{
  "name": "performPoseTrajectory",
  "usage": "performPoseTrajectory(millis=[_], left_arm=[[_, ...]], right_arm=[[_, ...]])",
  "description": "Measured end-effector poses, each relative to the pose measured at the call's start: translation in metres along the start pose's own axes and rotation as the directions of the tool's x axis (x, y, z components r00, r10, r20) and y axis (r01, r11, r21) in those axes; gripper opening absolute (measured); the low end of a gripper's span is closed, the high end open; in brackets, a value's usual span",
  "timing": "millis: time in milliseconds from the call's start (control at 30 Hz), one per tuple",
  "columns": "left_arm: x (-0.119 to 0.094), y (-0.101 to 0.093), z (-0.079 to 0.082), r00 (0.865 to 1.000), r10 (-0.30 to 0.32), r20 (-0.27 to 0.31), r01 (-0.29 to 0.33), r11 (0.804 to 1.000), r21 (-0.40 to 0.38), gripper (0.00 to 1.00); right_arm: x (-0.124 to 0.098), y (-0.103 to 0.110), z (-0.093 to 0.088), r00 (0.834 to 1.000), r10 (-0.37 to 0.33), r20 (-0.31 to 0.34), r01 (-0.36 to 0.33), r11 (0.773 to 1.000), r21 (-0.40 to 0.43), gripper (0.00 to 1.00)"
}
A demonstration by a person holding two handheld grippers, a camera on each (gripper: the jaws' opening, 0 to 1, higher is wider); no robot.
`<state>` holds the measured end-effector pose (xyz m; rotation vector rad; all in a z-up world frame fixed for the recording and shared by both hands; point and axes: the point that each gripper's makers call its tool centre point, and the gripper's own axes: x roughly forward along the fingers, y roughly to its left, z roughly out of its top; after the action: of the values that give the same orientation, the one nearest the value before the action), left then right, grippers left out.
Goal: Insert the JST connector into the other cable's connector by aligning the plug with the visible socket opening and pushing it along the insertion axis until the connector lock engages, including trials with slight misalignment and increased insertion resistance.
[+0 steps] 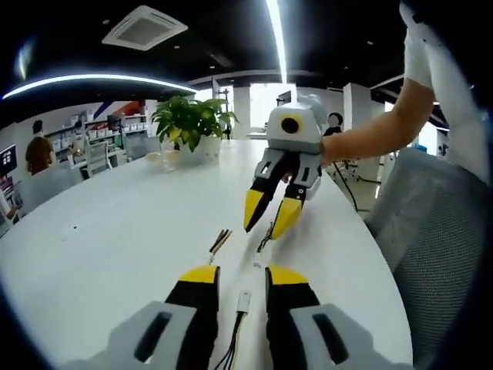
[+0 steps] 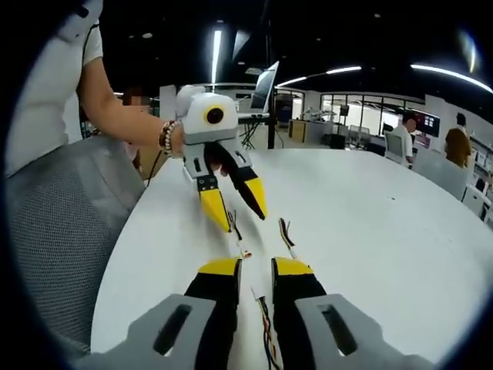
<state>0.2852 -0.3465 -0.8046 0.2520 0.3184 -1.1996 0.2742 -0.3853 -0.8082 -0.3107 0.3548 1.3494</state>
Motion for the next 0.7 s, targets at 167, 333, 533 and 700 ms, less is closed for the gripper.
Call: performPoseTrajectory(millis=[167, 333, 533, 700], left_arm=[[0.002, 0.000, -0.010, 1.000, 0.004, 0.003, -0.004, 0.999, -0.032, 0.18], [0.004, 0.008, -0.019, 0.999, 0.038, 0.014, -0.037, 0.996, -0.076, 0.20], [0.011, 0.001, -0.036, 0.999, 0.015, -0.035, -0.018, 0.997, -0.071, 0.20], [0.011, 0.000, -0.038, 0.999, 0.007, -0.042, -0.010, 0.997, -0.073, 0.09]], right_arm=[[0.001, 0.005, -0.007, 1.000, 0.018, -0.003, -0.018, 1.000, -0.007, 0.16], [0.003, 0.000, -0.019, 1.000, 0.016, -0.018, -0.016, 1.000, -0.005, 0.16], [0.006, -0.002, -0.032, 0.999, 0.023, -0.030, -0.023, 1.000, 0.013, 0.10], [0.007, -0.002, -0.040, 0.999, 0.021, -0.049, -0.020, 1.000, 0.011, 0.09]])
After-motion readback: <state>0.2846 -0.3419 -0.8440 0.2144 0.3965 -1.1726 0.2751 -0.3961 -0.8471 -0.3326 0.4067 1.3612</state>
